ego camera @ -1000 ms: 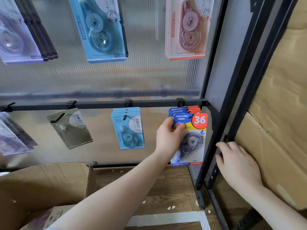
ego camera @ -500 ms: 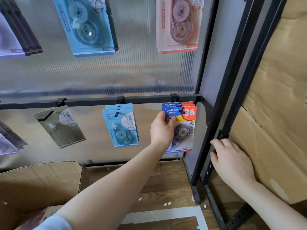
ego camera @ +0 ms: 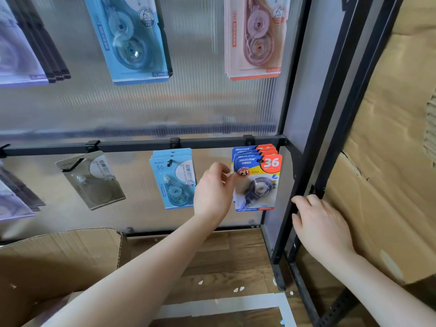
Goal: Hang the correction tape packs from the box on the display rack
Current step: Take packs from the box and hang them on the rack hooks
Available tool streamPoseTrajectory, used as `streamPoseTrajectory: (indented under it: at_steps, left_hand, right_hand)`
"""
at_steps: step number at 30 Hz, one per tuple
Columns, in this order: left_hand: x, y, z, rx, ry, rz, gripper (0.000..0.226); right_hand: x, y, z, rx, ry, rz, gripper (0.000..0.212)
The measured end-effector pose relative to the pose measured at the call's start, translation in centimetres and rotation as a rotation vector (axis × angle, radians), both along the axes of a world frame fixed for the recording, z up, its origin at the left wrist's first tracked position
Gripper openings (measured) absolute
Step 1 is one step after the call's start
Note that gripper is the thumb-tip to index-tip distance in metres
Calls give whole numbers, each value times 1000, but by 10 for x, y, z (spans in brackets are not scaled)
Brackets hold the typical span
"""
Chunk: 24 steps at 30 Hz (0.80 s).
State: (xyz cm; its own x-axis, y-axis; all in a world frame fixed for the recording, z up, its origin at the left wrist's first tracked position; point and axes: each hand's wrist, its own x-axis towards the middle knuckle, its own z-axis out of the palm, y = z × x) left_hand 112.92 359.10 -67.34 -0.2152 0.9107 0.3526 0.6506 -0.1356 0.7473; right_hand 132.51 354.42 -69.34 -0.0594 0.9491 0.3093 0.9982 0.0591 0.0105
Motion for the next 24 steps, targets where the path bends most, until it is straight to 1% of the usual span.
streamPoseTrajectory:
  at_steps: [4, 9, 11, 13, 15, 19, 24]
  left_hand:
    - [-31, -18, -3, 84, 255, -37, 24]
    - [-87, -44, -9, 213, 584, -57, 29]
    - [-114, -54, -11, 219, 678, -50, 36]
    - [-140, -66, -11, 180, 760, -31, 37]
    - [-168, -80, -13, 142, 817, 0, 37]
    - [-226, -109, -20, 27, 861, 66, 40]
    - [-292, -144, -40, -113, 869, 148, 43]
  right_hand:
    - [-9, -3, -1, -2, -30, 24, 35]
    - [-28, -4, 2, -3, -17, 70, 36]
    - [-41, -3, 2, -4, 1, 88, 36]
    - [-58, -1, 1, 12, 21, 109, 34]
    - [-79, -1, -1, 19, 18, 140, 30]
    - [-132, -3, -11, -15, 42, 219, 29]
    - [-205, -13, -25, -35, 50, 338, 24]
